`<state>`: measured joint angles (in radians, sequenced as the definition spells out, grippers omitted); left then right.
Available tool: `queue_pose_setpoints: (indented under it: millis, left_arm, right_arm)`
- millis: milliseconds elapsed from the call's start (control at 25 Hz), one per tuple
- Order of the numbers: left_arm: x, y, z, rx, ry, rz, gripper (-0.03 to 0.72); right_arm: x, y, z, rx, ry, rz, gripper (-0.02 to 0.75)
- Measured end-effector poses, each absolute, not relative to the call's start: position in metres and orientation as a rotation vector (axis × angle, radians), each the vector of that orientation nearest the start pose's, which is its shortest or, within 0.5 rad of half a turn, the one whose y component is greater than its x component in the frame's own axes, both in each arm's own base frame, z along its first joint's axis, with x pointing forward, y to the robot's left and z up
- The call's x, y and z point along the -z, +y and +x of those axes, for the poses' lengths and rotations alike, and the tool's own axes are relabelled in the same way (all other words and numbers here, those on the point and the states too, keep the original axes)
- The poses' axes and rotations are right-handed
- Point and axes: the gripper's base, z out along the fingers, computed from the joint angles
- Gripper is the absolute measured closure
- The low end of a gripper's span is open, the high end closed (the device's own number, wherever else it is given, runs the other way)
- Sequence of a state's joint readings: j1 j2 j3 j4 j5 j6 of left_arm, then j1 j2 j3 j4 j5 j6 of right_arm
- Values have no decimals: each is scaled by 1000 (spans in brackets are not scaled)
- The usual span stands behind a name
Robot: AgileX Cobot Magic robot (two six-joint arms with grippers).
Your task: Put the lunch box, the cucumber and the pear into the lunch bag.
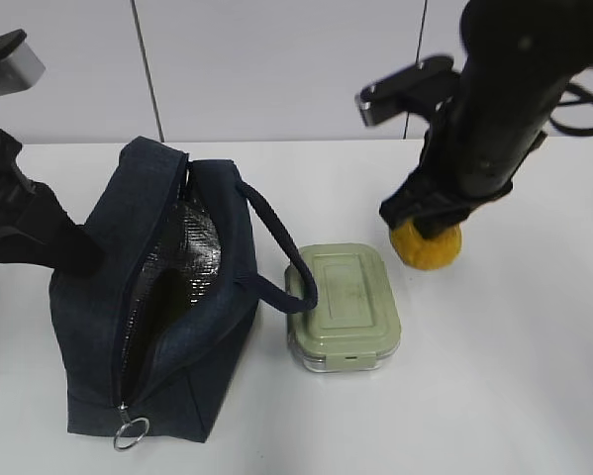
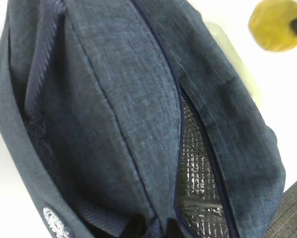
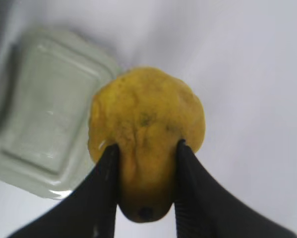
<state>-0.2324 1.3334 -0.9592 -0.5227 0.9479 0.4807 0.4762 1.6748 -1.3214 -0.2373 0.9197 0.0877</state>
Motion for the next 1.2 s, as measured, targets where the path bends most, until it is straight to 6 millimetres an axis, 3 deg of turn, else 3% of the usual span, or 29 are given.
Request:
queue_pose_setpoints:
  millis: [160,280,360,600,760,920,1200]
  left_arm:
    - [-280,-93,235,586,2622,639,664]
    - [-280,-93,235,576,2623,645,664]
    - [-280,-93,235,572,2624,647,664]
    - [-280,-92,235,568,2625,649,664]
    - [-279,-92,235,565,2625,651,664]
    - [-279,-92,235,565,2625,651,664]
    - [-279,-92,235,563,2625,652,664]
  right_arm:
    - [-334,155,291,-223,2387,-704,524]
    - [-359,170,273,-521,2223,-813,524]
    - [-363,180,269,-659,2166,-845,525]
    - [-346,205,277,-866,2110,-913,525]
    - [-323,231,276,-922,2140,-993,525]
    - [-294,249,282,-878,2194,-1057,525]
    - [-254,253,297,-748,2286,-1123,525]
